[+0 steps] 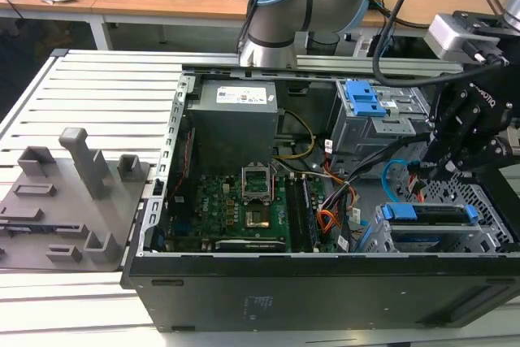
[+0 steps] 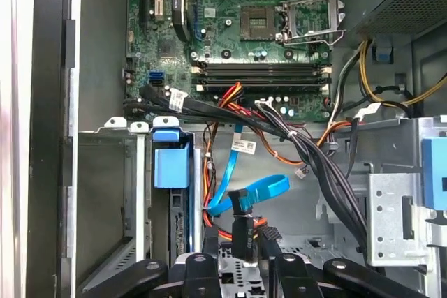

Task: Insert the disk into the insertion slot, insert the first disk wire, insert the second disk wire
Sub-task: 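Insert the first disk wire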

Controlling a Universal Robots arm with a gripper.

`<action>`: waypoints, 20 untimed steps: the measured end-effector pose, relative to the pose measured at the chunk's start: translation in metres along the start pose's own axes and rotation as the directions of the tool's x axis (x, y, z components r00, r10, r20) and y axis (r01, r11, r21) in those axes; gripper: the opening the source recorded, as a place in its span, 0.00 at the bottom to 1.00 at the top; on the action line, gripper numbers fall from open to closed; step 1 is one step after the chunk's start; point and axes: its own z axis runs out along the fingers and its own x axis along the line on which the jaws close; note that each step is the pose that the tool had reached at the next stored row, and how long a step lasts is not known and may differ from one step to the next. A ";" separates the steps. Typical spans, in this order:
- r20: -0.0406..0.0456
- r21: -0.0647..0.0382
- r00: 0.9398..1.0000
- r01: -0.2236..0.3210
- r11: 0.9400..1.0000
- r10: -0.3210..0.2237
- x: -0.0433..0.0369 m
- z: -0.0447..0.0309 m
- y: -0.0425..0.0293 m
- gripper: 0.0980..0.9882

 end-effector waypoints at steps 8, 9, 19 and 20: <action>-0.002 0.000 1.000 0.000 1.000 0.000 -0.0001 0.0043 0.0001 0.30; -0.002 0.000 1.000 0.000 1.000 0.000 -0.0001 0.0043 0.0001 0.30; -0.002 0.000 1.000 0.000 1.000 0.000 -0.0001 0.0046 0.0001 0.07; -0.002 0.000 1.000 0.000 1.000 0.000 -0.0001 0.0047 0.0001 0.07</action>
